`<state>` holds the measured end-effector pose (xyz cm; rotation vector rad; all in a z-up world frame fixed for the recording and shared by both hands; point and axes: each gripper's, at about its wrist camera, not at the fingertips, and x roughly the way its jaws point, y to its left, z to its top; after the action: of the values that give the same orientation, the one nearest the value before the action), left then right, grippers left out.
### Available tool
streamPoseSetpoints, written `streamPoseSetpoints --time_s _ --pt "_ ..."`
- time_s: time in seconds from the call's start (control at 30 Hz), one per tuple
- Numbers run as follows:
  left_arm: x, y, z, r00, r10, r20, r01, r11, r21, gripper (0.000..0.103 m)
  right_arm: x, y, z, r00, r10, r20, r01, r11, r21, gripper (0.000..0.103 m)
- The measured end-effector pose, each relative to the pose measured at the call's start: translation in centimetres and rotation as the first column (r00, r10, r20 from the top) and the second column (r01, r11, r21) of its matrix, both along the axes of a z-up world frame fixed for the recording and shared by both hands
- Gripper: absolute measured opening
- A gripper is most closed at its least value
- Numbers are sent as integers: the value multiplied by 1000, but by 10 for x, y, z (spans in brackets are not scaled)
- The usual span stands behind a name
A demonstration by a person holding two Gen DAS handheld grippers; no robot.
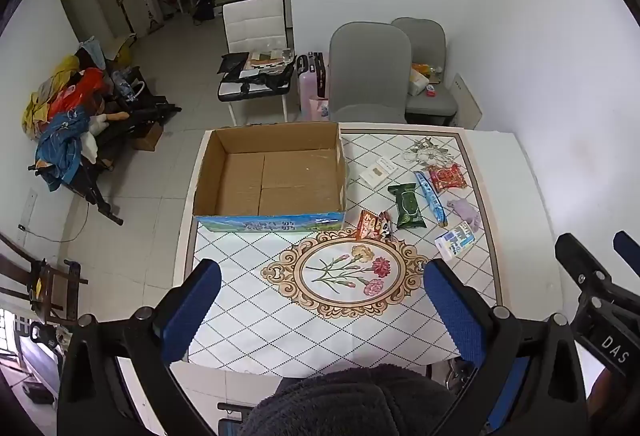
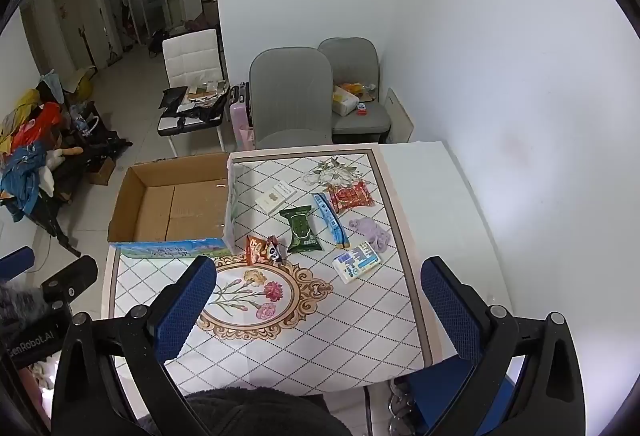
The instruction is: Organize soft objects
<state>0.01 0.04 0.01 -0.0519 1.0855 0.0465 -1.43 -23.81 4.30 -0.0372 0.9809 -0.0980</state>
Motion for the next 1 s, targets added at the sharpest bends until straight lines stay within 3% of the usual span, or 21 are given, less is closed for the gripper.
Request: streamPoseSetpoints --time_s 0.3,1.0 --pt "5 -8 5 1000 2 7 -3 1000 27 103 1 -1 0 1000 -2 12 2 1000 23 103" --pt "6 4 9 999 18 42 -18 1000 -4 103 5 -4 5 999 -8 44 8 1000 5 103"
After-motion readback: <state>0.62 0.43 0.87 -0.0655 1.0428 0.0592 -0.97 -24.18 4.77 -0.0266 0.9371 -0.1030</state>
